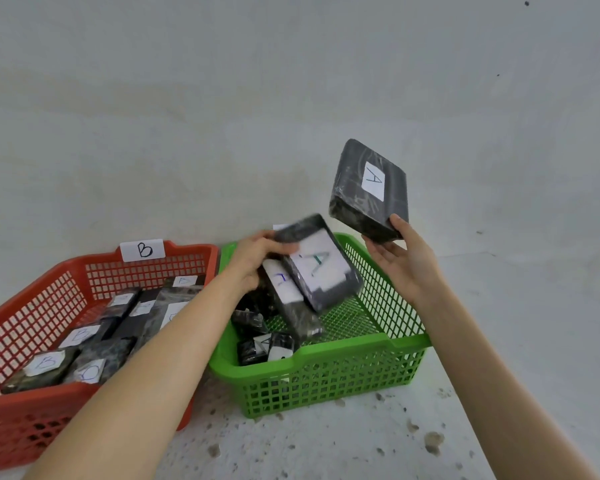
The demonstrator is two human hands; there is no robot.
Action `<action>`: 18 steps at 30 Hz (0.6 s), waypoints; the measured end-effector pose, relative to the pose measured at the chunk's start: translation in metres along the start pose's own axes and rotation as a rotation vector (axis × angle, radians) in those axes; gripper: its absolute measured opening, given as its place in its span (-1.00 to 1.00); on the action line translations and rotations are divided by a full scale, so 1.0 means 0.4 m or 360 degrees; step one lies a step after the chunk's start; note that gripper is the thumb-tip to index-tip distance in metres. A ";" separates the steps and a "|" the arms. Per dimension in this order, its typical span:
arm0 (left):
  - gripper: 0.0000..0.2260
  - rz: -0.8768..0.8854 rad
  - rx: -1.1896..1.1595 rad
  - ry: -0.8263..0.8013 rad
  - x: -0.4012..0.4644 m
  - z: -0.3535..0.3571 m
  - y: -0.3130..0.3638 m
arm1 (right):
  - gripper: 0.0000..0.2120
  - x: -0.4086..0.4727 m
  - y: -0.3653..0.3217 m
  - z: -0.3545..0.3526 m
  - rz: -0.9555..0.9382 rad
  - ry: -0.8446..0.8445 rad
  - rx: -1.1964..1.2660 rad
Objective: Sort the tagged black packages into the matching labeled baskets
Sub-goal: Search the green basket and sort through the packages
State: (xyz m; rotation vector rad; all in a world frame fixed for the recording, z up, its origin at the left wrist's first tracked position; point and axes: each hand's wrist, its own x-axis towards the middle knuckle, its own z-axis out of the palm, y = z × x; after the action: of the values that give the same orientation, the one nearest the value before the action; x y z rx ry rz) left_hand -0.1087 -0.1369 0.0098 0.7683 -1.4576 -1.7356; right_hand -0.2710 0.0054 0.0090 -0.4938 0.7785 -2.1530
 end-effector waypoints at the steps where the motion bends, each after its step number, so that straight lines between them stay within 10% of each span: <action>1: -0.78 0.0047 -0.0144 0.0085 0.003 -0.013 0.010 | -0.89 -0.002 -0.002 0.002 -0.0018 0.0008 -0.0004; 10: -0.59 0.0368 -0.0938 0.0818 0.001 -0.137 0.039 | -0.70 -0.026 -0.064 0.008 0.0056 0.0117 -0.1755; 18: -0.57 0.0342 -0.0825 0.0843 -0.007 -0.131 0.039 | -0.61 -0.006 0.048 0.029 0.0060 0.0194 -0.2648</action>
State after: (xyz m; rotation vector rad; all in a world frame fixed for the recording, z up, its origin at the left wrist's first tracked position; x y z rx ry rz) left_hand -0.0621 -0.1647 0.0157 0.6853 -0.6669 -1.4949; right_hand -0.2525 -0.0068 0.0046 -1.0751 2.5061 -1.0154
